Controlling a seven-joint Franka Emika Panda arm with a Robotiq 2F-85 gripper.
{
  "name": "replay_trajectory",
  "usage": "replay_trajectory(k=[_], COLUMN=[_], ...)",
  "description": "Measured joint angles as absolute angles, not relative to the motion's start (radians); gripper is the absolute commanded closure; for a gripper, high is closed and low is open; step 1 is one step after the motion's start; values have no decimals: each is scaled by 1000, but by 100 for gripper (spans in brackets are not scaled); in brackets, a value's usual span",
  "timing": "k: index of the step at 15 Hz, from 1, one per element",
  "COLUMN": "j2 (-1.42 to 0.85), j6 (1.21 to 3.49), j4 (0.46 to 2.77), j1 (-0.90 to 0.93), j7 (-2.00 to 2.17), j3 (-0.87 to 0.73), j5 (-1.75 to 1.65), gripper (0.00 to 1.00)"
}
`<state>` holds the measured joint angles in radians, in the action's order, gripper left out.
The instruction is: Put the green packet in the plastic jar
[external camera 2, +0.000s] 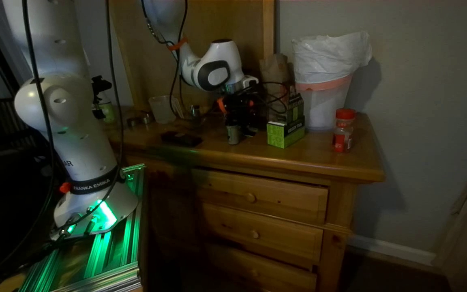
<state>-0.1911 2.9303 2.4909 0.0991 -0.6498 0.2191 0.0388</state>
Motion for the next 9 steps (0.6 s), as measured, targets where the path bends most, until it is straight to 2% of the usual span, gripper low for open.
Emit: replay_trajectory(k=[3, 7, 9], j2=[-150, -40, 36], j6=[2882, 2828, 2797], j4=[2522, 2574, 2588], j1=[33, -66, -58], j7=[-725, -962, -1070], j3=[279, 400, 399], j5=[136, 445, 605], gripper=[99, 99, 99])
